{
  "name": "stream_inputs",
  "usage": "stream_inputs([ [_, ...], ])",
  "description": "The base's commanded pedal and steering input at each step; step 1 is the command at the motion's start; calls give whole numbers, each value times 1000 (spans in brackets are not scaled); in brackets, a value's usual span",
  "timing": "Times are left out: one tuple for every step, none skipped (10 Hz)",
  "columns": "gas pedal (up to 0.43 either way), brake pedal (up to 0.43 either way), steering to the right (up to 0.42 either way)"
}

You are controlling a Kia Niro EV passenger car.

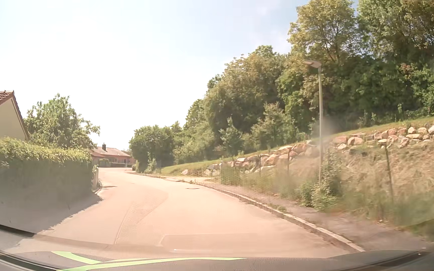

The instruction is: Follow the waypoints while adhering to traffic rules and regulations

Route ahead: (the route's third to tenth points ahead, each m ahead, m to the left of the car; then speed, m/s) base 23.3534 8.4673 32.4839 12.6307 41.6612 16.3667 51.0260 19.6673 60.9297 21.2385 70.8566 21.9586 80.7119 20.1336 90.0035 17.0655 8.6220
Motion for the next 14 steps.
stream_inputs([
  [130, 0, -97],
  [130, 0, -93],
  [130, 0, -90],
  [130, 0, -89],
  [118, 0, -89],
  [118, 0, -88],
  [118, 0, -87],
  [110, 0, -87],
  [98, 0, -87],
  [98, 0, -86],
  [98, 0, -85],
  [87, 0, -83],
  [87, 0, -78],
  [87, 0, -74],
])
